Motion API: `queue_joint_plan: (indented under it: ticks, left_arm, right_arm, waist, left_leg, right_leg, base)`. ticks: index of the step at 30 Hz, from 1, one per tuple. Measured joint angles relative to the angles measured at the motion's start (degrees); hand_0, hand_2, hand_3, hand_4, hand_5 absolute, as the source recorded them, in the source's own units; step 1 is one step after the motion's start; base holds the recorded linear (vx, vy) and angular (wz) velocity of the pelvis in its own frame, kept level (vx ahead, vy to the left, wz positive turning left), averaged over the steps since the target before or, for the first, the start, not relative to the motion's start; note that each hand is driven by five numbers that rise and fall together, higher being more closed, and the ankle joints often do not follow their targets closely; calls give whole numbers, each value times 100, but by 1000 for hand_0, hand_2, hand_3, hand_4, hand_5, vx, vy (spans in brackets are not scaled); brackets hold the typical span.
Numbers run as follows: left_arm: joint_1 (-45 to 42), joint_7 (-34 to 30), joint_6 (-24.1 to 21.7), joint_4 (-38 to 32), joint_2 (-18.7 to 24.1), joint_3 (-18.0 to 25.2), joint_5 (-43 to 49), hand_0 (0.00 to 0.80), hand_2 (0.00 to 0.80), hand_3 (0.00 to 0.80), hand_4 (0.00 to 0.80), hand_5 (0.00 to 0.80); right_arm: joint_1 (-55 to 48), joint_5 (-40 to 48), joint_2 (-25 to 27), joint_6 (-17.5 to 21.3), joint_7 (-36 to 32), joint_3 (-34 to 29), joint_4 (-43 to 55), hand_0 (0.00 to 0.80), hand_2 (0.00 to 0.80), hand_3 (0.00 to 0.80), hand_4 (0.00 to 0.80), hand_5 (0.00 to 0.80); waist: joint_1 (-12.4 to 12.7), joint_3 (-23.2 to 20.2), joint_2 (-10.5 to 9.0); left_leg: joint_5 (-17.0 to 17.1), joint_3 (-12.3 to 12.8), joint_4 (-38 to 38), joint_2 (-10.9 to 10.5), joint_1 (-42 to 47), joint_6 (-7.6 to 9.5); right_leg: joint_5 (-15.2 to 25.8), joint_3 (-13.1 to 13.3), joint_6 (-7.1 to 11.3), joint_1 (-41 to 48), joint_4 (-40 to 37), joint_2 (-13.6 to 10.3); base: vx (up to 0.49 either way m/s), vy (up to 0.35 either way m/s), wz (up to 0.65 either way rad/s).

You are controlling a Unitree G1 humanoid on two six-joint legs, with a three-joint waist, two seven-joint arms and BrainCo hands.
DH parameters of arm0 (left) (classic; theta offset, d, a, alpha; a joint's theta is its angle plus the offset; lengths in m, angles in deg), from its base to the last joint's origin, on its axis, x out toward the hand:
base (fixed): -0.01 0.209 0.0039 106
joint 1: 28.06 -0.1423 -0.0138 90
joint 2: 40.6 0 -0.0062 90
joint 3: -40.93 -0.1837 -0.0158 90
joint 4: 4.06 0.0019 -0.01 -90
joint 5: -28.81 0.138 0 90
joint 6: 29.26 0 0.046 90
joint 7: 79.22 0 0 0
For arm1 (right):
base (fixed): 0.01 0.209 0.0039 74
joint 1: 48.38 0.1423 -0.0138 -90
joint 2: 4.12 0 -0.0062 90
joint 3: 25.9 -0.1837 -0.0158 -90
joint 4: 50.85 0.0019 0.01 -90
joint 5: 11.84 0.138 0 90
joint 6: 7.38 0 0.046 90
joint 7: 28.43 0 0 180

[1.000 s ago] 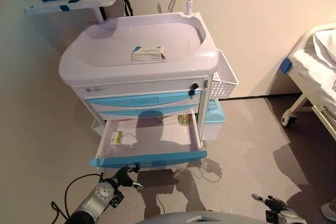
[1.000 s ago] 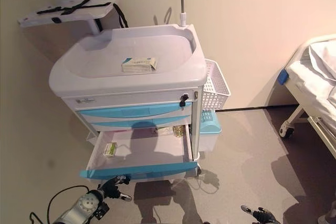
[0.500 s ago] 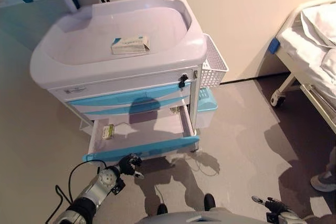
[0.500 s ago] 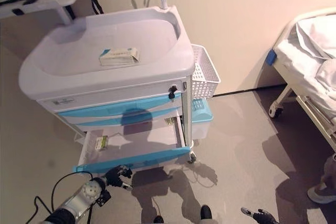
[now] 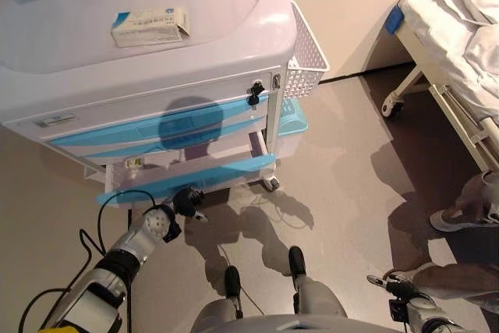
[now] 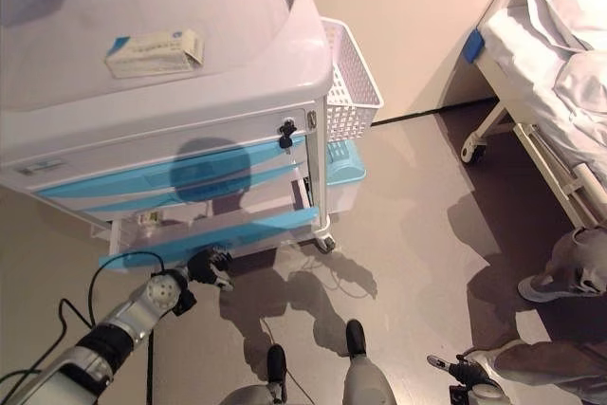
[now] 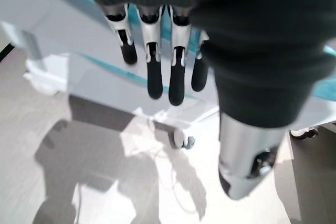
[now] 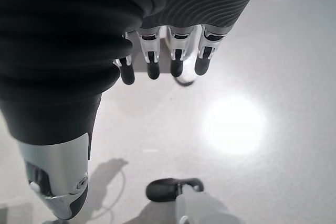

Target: Open the drawer and pick up the medicine

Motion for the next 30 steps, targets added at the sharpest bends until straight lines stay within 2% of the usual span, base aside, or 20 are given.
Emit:
queue_joint_plan:
  ticks: [10, 25, 30]
  left_arm:
    - [673, 364, -52, 206, 103, 14, 0, 0, 0, 0, 0, 0]
    - [698, 592, -55, 205, 107, 80, 3, 0, 0, 0, 0, 0]
    - [664, 650, -52, 216, 103, 298, 2, 0, 0, 0, 0, 0]
  right_arm:
    - [130, 1, -7, 91, 0, 146, 54, 0, 0, 0, 0, 0]
    - [130, 1, -41, 116, 0, 161, 67, 0, 0, 0, 0, 0]
    - [132, 1, -58, 118, 1, 161, 82, 0, 0, 0, 0, 0]
  waist:
    - [-66, 141, -100]
    - [-55, 196, -228]
    - [-54, 199, -249]
  left_leg:
    - [-9, 46, 0, 15, -110, -20]
    - [-10, 45, 0, 15, -89, -21]
    - [-11, 44, -1, 21, 10, -22]
  right_leg:
    - [6, 5, -6, -151, 0, 35]
    - [8, 5, -8, -126, 0, 39]
    - [8, 5, -7, -23, 0, 43]
  base:
    - [1, -10, -3]
    - [0, 0, 0]
    - [0, 0, 0]
